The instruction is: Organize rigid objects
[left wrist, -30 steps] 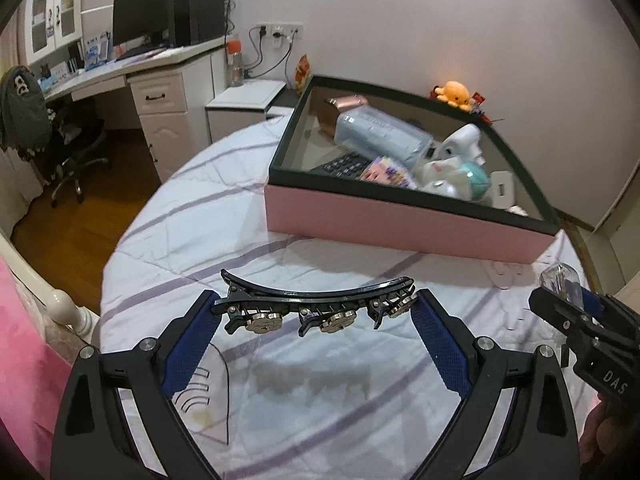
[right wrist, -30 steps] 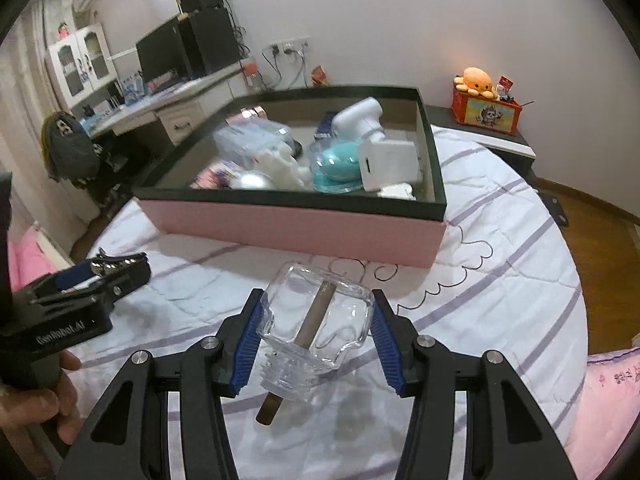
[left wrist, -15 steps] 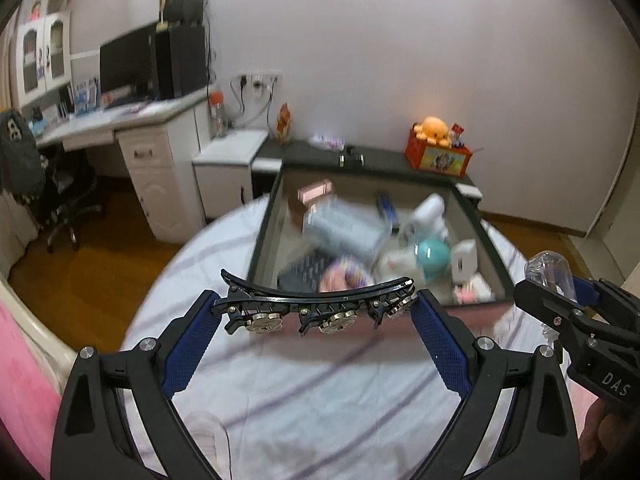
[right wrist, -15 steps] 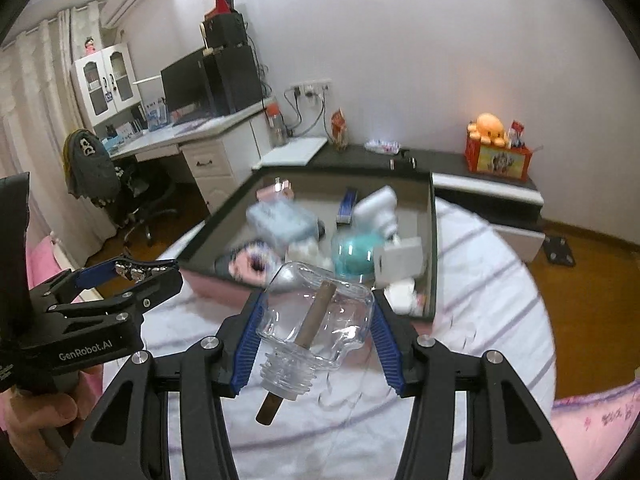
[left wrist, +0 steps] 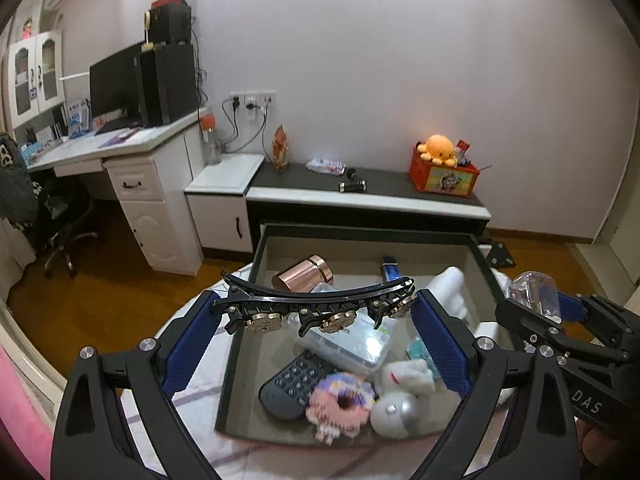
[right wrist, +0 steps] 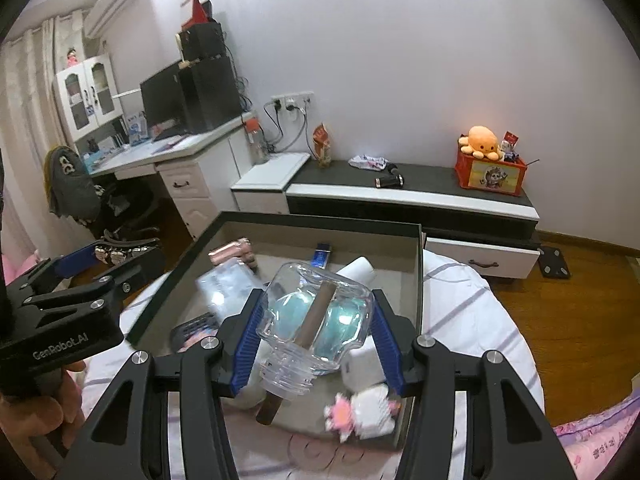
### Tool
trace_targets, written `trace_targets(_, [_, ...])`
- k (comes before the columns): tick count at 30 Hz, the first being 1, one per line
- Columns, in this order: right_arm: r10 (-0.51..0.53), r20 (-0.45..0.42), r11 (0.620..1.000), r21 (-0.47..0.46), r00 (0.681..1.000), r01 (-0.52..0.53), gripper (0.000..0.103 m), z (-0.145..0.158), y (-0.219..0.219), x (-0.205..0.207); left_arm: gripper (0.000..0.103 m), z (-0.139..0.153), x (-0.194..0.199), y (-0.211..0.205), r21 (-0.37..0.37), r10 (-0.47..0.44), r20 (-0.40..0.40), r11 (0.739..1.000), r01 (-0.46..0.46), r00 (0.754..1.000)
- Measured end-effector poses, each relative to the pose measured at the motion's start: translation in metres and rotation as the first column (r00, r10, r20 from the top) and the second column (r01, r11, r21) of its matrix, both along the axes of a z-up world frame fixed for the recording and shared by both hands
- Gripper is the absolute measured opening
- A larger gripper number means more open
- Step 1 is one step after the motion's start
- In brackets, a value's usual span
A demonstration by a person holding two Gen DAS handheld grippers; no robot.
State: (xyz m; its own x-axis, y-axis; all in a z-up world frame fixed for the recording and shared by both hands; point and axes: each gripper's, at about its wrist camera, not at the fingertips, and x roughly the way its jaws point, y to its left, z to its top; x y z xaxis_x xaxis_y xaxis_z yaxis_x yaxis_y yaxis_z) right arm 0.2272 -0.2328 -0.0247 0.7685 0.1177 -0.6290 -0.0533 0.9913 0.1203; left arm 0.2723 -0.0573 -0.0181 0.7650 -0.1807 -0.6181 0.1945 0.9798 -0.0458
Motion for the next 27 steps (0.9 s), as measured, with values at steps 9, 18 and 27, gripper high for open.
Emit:
trace_targets(9, [-0.003, -0.104, 1.000, -0.020, 0.995, 0.001, 0.053, -0.039, -0.007, 0.040, 0.097, -0.049, 0.042, -0.015, 0.039, -0.018, -0.114, 0.999, 0.023, 0.993])
trace_targets(18, [-0.003, -0.102, 1.000, -0.025, 0.995, 0.001, 0.082, -0.041, -0.011, 0.037, 0.102, -0.049, 0.033, -0.012, 0.045, -0.016, -0.111, 0.999, 0.021, 0.994])
trace_targets(27, [-0.048, -0.060, 0.999, -0.001, 0.997, 0.048, 0.103, -0.023, -0.010, 0.007, 0.103, -0.021, -0.010, 0.015, 0.025, 0.050, -0.047, 0.998, -0.049, 0.998])
